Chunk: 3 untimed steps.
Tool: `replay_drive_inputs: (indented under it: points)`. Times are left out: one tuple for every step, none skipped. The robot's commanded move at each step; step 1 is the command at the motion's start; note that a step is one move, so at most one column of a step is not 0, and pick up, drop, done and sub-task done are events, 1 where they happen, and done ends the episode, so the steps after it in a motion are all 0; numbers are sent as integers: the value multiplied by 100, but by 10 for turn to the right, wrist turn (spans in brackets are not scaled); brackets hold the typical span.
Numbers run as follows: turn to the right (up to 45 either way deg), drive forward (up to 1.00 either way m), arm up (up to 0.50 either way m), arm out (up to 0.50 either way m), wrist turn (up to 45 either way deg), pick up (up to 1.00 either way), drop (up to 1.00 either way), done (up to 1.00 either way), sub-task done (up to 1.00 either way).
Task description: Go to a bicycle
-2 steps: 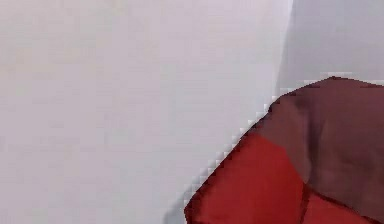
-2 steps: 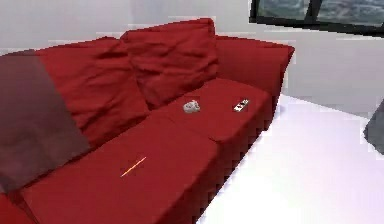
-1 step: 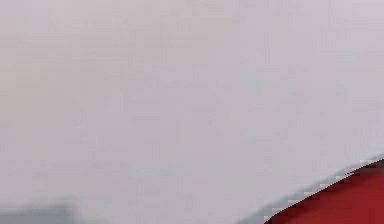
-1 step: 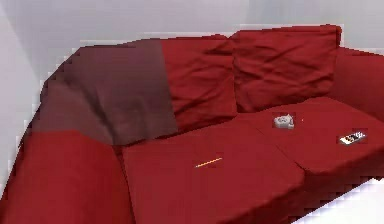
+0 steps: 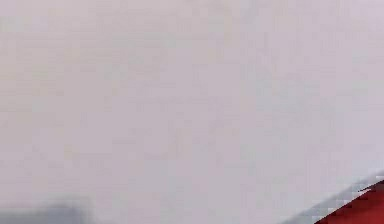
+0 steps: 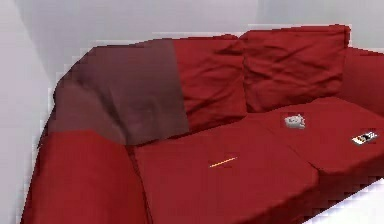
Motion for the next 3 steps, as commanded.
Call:
replay_drive_inputs:
  points:
    - [450, 0, 0, 0, 0, 0, 0, 0, 0]
    - [450, 0, 0, 0, 0, 0, 0, 0, 0]
    - [450, 0, 0, 0, 0, 0, 0, 0, 0]
